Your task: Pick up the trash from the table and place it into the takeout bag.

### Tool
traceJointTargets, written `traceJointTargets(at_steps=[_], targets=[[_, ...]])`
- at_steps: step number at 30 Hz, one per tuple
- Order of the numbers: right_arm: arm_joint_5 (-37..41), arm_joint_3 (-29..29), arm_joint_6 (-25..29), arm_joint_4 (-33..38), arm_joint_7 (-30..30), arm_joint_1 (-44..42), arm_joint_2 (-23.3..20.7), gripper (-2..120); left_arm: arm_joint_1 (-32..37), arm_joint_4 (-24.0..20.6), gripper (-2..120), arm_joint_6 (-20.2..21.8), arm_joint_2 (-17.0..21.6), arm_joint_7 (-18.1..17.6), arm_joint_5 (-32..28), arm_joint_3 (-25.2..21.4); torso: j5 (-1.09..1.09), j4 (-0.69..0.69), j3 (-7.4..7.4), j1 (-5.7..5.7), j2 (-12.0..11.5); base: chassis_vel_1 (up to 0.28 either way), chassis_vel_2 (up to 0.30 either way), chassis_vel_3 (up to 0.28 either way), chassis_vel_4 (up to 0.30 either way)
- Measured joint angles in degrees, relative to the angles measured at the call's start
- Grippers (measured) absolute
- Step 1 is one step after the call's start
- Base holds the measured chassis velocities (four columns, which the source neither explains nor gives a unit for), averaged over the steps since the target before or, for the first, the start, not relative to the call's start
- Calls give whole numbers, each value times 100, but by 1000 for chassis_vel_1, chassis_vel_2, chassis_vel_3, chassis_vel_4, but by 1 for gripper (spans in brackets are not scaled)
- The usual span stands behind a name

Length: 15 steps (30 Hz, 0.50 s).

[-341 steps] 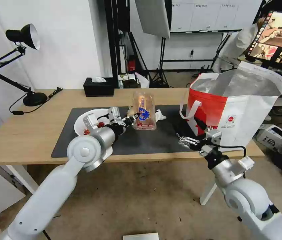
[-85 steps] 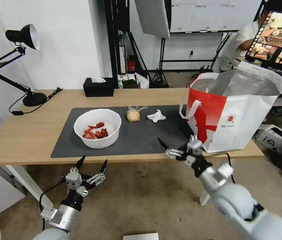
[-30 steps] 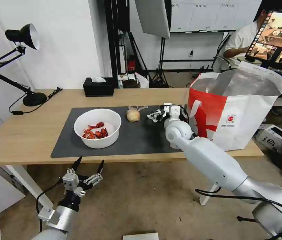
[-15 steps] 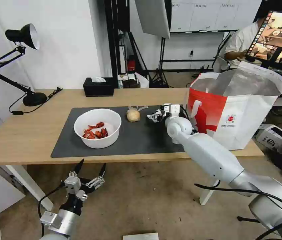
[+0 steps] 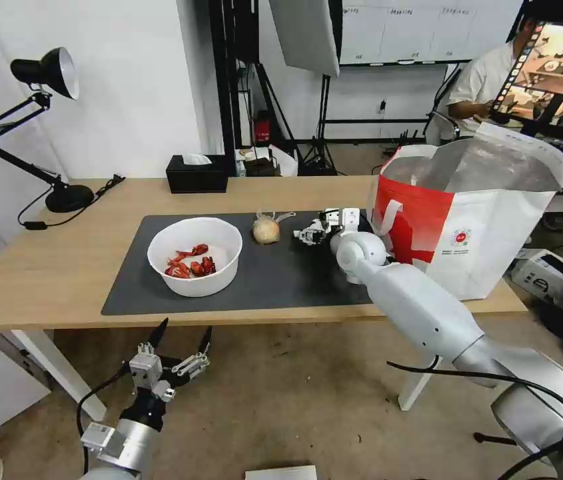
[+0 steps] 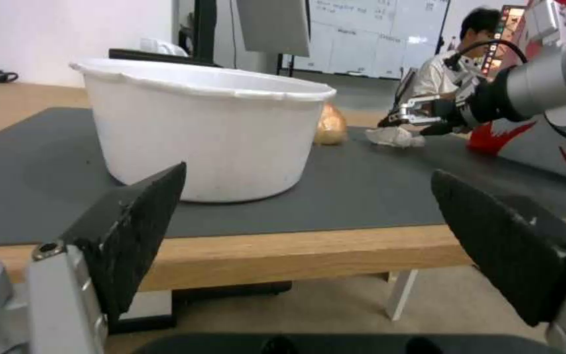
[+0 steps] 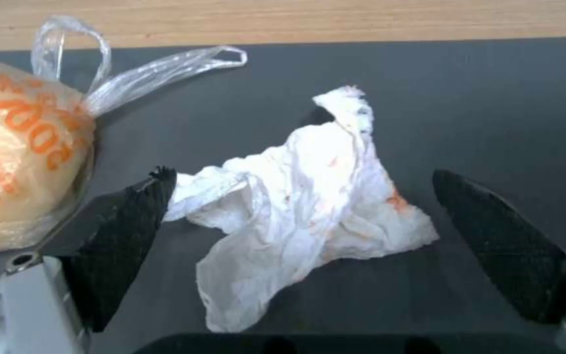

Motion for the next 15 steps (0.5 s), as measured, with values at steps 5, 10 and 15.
traceJointTargets(at_steps=[5,10,15], targets=[[-16,-61,4,-141,-118,68,63,100,-1,25,100,-2,-18,2,0,19,0,0,0,0,0,0,0,0,0],[-22,-66,-2,-204,-130,102,111,100,-1,25,100,-3,-11,3,-1,24,0,1,0,0,0,0,0,0,0],[-23,-66,-120,-211,-76,106,118,99,-1,28,100,-4,-9,3,-1,36,0,0,0,0,0,0,0,0,0]])
